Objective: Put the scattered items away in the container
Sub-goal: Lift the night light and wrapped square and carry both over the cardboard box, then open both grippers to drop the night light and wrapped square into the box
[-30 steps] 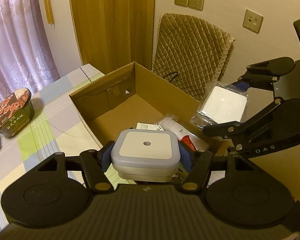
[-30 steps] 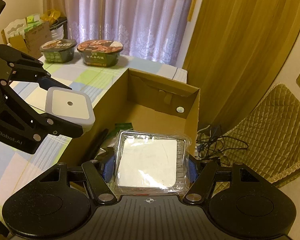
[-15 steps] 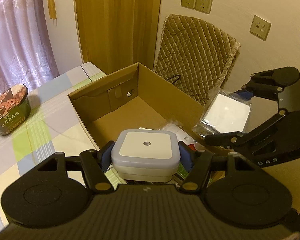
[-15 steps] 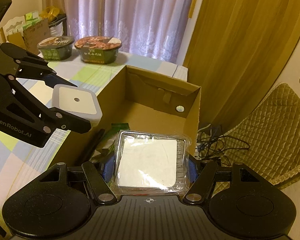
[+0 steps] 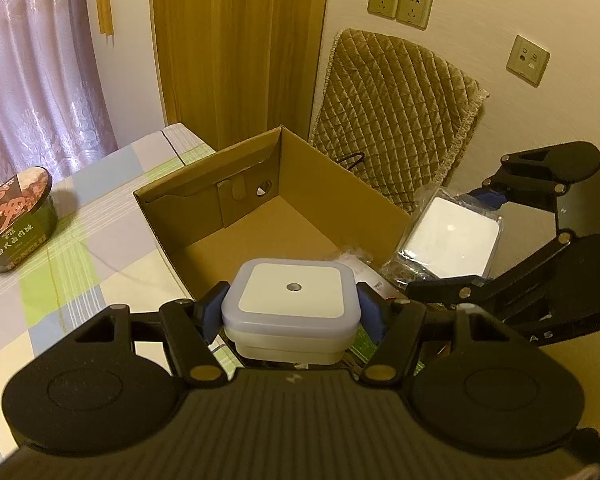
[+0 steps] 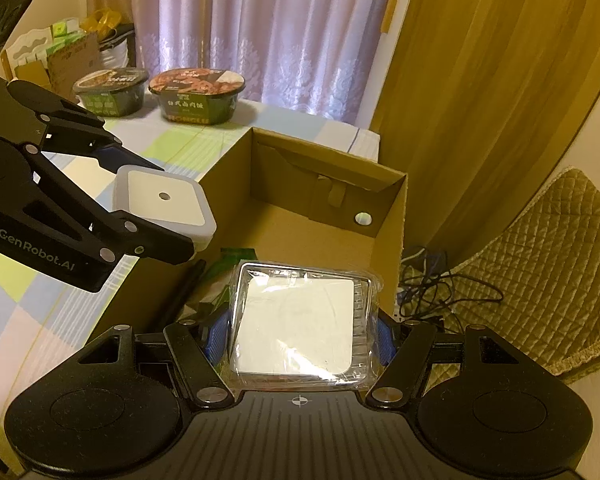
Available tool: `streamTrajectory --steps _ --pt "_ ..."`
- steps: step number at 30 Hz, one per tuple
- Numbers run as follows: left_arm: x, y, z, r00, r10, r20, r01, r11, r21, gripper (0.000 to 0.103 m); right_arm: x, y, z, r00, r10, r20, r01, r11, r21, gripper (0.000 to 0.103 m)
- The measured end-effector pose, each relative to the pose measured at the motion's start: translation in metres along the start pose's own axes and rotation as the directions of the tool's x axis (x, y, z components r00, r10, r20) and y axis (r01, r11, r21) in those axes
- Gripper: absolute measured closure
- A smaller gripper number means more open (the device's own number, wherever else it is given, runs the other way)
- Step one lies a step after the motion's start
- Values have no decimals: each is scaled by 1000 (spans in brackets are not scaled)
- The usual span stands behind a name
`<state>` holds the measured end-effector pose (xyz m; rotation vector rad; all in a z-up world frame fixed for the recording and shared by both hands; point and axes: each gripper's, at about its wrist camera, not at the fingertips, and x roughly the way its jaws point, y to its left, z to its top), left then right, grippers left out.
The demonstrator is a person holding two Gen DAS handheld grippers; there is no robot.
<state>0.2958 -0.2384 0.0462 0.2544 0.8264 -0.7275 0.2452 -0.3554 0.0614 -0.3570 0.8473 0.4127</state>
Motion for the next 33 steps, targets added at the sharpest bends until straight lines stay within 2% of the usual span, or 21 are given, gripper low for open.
streamTrajectory --steps 16,17,18,19,33 --pt "7 4 4 1000 -12 8 12 999 -38 41 6 0 0 1000 2 -6 -2 1000 -3 32" --pt "6 5 4 1000 -18 16 18 999 -46 37 7 0 0 1000 3 -6 -3 1000 -3 32" --pt "5 7 4 999 -23 23 25 998 -58 22 7 0 0 1000 2 -7 -2 1000 -4 32" --pt "4 8 5 999 -26 29 28 997 -71 19 8 0 0 1000 2 -7 -2 1000 -5 32" --pt "-4 16 -6 1000 16 15 -15 999 -49 19 12 4 3 1000 5 -7 -5 1000 -12 32"
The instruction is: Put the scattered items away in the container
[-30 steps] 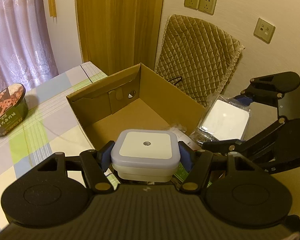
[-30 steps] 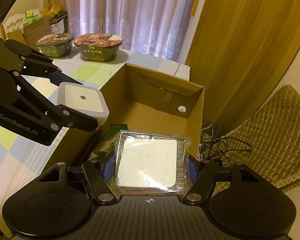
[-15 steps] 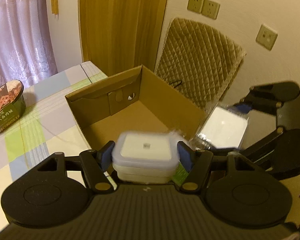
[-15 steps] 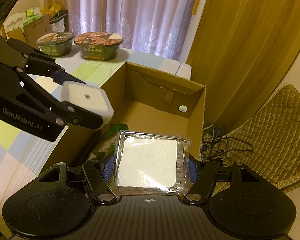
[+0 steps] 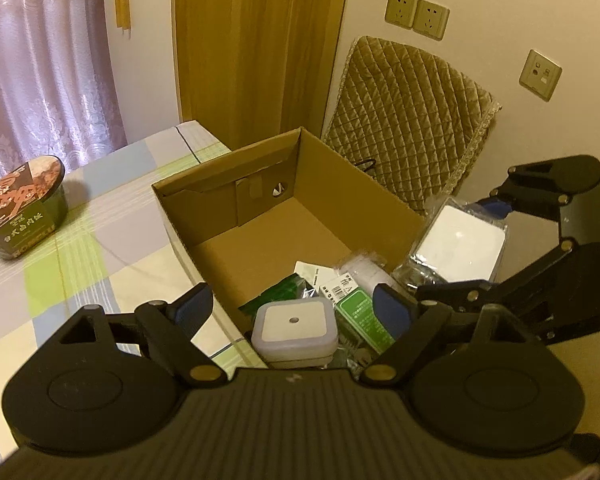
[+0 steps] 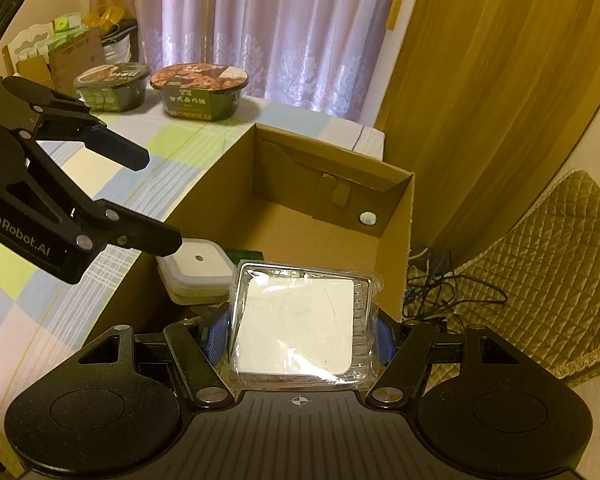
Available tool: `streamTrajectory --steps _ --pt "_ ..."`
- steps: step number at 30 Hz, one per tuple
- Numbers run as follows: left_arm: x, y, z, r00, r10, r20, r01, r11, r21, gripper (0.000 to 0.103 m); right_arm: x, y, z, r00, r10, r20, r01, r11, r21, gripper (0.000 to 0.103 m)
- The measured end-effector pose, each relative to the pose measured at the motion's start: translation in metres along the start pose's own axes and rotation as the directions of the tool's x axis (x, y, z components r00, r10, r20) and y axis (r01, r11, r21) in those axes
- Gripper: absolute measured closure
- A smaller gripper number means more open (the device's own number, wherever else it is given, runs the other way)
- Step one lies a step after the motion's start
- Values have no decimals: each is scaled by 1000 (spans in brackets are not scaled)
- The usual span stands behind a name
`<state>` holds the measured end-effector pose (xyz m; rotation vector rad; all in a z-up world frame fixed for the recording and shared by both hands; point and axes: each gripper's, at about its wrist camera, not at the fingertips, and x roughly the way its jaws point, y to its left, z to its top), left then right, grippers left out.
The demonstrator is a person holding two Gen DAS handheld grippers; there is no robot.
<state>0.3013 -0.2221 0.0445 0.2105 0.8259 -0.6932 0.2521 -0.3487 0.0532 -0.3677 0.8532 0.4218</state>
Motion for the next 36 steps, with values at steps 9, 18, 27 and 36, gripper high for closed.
streamTrajectory --steps 9,18,27,36 --pt "-6 6 -4 1000 11 5 -11 1000 -5 19 1 4 7 1000 -1 6 1 1000 -12 32" --pt "-10 12 -6 1000 28 9 -28 1000 -10 19 3 4 14 999 4 37 -4 1000 3 20" --pt "-13 15 -12 999 38 1 -38 999 -16 19 -2 7 16 999 -10 54 11 1000 -11 4" --pt "-33 11 -23 998 58 3 -58 998 -32 18 -19 14 14 998 -20 64 21 1000 -7 4"
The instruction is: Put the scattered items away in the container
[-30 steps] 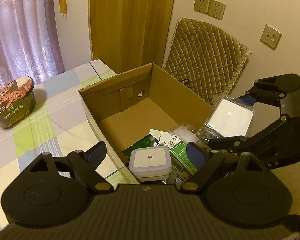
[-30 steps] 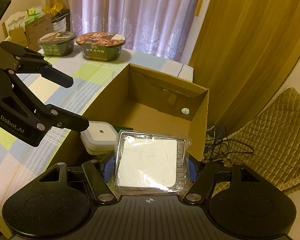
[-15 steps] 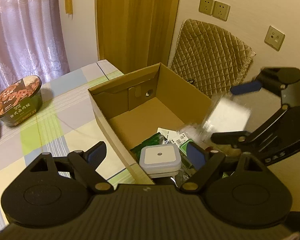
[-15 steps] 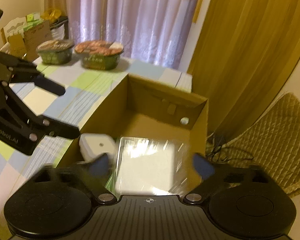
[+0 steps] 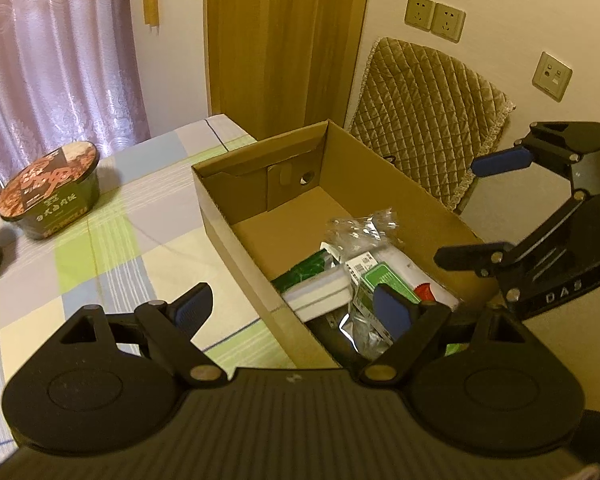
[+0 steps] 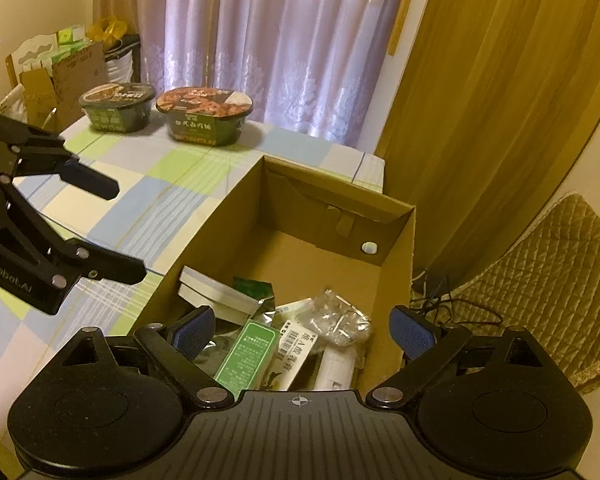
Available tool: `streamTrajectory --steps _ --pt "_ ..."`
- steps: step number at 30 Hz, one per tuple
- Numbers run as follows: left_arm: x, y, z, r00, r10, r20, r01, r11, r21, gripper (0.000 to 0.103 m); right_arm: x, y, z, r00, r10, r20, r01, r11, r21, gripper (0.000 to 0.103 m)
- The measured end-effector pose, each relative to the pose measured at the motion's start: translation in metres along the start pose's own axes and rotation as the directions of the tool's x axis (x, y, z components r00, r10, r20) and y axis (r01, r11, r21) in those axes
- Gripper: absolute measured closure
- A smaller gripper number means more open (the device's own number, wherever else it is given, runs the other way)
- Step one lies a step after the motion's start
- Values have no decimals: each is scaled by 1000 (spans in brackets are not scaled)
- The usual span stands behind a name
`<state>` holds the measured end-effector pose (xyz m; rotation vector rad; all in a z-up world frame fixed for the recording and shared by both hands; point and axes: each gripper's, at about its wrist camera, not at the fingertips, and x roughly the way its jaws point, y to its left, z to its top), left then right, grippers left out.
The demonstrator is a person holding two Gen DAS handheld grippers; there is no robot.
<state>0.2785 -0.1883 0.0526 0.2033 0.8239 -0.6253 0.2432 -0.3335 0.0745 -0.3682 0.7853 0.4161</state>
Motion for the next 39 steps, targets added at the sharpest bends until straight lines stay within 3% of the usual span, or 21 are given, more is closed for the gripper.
streamTrajectory --steps 15,28,39 --pt "-69 -41 -42 997 59 56 -53 993 -104 2 -67 17 -17 1000 -13 3 13 993 117 4" --pt "-133 -66 -74 989 79 123 -45 966 -254 2 -135 44 -47 999 -54 4 52 974 222 4" --pt "-164 -79 -106 991 107 82 -78 952 -294 2 -168 72 -74 996 -90 6 82 936 343 0"
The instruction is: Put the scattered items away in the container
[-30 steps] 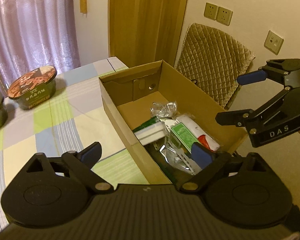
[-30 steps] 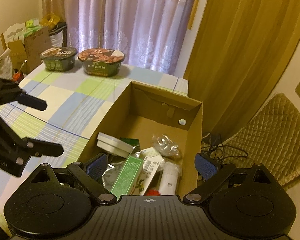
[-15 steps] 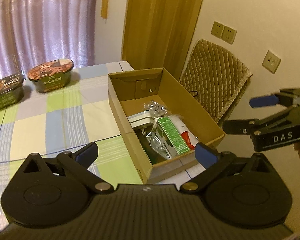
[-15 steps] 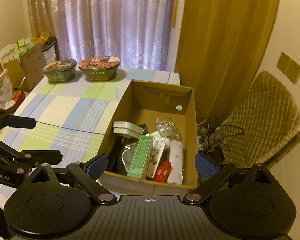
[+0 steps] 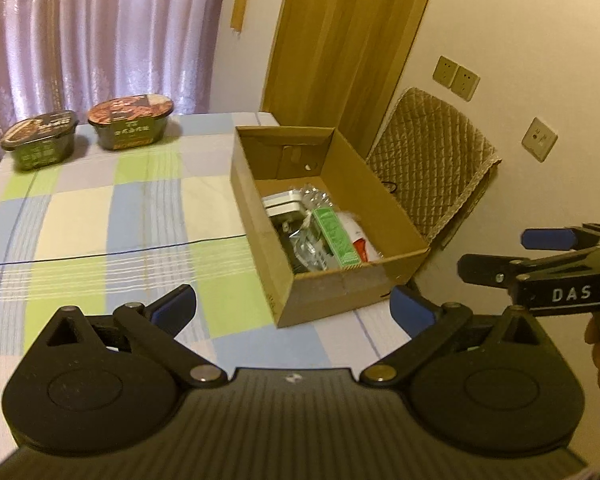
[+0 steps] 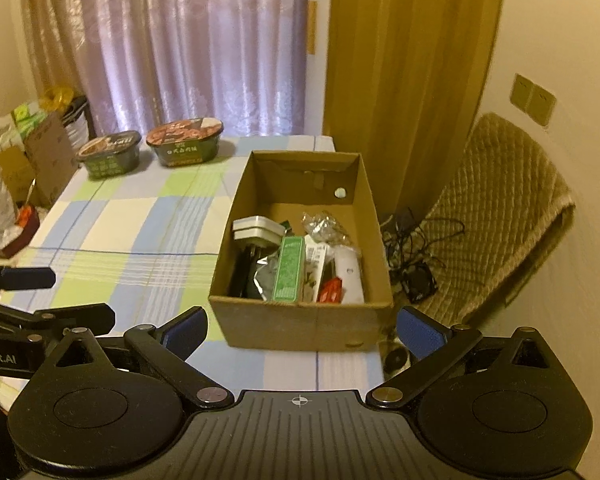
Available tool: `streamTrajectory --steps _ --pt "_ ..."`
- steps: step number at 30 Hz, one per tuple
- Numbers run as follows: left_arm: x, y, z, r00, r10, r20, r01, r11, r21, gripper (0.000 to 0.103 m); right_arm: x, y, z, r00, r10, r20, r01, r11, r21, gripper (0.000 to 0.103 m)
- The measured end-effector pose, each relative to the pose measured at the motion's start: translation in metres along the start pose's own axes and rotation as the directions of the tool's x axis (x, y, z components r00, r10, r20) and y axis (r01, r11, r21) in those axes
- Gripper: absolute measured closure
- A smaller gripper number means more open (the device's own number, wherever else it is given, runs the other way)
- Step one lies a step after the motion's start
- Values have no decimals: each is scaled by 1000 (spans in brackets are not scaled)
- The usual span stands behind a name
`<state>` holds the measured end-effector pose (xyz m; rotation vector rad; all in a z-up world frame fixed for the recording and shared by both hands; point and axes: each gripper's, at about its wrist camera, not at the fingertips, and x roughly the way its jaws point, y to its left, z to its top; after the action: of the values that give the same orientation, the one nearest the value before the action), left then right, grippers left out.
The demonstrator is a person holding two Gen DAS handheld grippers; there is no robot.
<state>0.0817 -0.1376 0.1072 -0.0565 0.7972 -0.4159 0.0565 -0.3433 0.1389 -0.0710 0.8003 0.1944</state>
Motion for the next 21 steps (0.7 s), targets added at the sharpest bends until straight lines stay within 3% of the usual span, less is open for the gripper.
streamTrajectory --steps 21 --pt "-16 1 -31 997 66 -34 -67 997 -40 2 -22 24 -39 998 -55 -22 56 998 28 0"
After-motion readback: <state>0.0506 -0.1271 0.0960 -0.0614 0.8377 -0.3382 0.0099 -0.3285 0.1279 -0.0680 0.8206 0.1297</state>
